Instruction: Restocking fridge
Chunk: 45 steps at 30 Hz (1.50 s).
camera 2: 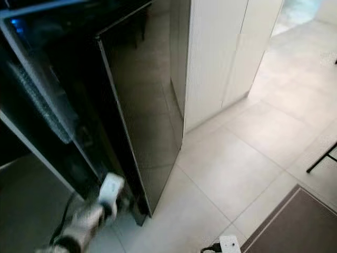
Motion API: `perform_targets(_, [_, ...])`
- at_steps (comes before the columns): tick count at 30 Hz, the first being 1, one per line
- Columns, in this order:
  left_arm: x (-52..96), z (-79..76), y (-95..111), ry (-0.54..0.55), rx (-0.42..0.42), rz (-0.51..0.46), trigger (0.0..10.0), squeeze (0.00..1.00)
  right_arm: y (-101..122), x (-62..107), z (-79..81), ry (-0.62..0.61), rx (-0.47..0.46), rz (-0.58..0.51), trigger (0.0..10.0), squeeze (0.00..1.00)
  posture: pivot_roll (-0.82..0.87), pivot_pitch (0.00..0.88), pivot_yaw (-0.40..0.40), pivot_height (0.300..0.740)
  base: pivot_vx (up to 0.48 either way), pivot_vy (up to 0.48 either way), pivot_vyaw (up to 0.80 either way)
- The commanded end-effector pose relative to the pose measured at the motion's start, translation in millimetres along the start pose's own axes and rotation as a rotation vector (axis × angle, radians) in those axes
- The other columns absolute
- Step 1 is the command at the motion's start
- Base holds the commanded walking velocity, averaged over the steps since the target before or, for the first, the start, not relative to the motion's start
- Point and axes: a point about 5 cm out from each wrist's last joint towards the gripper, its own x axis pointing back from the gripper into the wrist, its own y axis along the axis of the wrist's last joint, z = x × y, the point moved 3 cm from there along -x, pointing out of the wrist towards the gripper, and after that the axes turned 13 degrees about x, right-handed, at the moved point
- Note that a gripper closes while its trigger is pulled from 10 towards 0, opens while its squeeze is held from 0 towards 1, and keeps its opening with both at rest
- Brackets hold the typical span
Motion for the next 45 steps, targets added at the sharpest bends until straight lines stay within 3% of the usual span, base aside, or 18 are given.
perform_targets(1, [10.2, 5.1, -18.9, 0.033, 0.028, 0.041, 10.0, 0.00, -9.9, 1.5, -3.2, -0.007, 0.004, 0.028, 10.0, 0.00, -0.05, 0.043, 0.018, 0.740, 0.000, 0.000, 0.00])
perform_targets(8, [7.9, 6.5, -11.5, 0.038, 0.000, 0.018, 10.0, 0.00, -7.7, 2.1, -10.7, -0.012, 0.000, 0.019, 10.0, 0.00, -0.04, 0.043, 0.019, 0.740, 0.000, 0.000, 0.00])
perform_targets(13, [10.1, 15.0, -7.1, 0.108, -0.041, -0.012, 10.0, 0.00, -7.3, 1.7, -7.6, -0.006, 0.001, 0.016, 10.0, 0.00, -0.04, 0.043, 0.019, 0.740, 0.000, 0.000, 0.00])
perform_targets(16, [17.7, 41.0, 4.3, 0.283, -0.056, -0.080, 10.0, 0.00, -7.7, 1.6, -6.8, -0.001, 0.009, 0.021, 10.0, 0.00, -0.04, 0.043, 0.017, 0.740, 0.000, 0.000, 0.00])
perform_targets(20, [21.7, 54.6, 12.4, 0.355, -0.082, -0.105, 10.0, 0.00, -7.5, 1.5, -6.9, -0.001, 0.019, 0.026, 10.0, 0.00, -0.04, 0.044, 0.017, 0.740, 0.000, 0.000, 0.00])
perform_targets(28, [23.2, 73.2, 39.0, 0.417, -0.113, -0.174, 10.0, 0.00, -6.5, 1.4, -6.8, -0.002, 0.028, 0.024, 10.0, 0.00, -0.04, 0.042, 0.014, 0.740, 0.000, 0.000, 0.00])
perform_targets(36, [18.0, 93.3, 84.4, 0.491, -0.121, -0.242, 10.0, 0.00, -4.6, 1.3, -7.9, -0.003, 0.043, 0.019, 10.0, 0.00, -0.04, 0.039, 0.004, 0.740, 0.000, 0.000, 0.00])
perform_targets(41, [13.3, 101.6, 113.3, 0.533, -0.077, -0.272, 10.0, 0.00, -3.5, 1.2, -8.5, -0.002, 0.052, 0.016, 10.0, 0.00, -0.05, 0.040, 0.002, 0.740, 0.000, 0.000, 0.00])
perform_targets(45, [10.3, 100.6, 123.0, 0.531, 0.040, -0.321, 10.0, 0.00, -3.2, 1.2, -8.0, -0.005, 0.048, 0.012, 10.0, 0.00, -0.05, 0.039, 0.010, 0.740, 0.000, 0.000, 0.00])
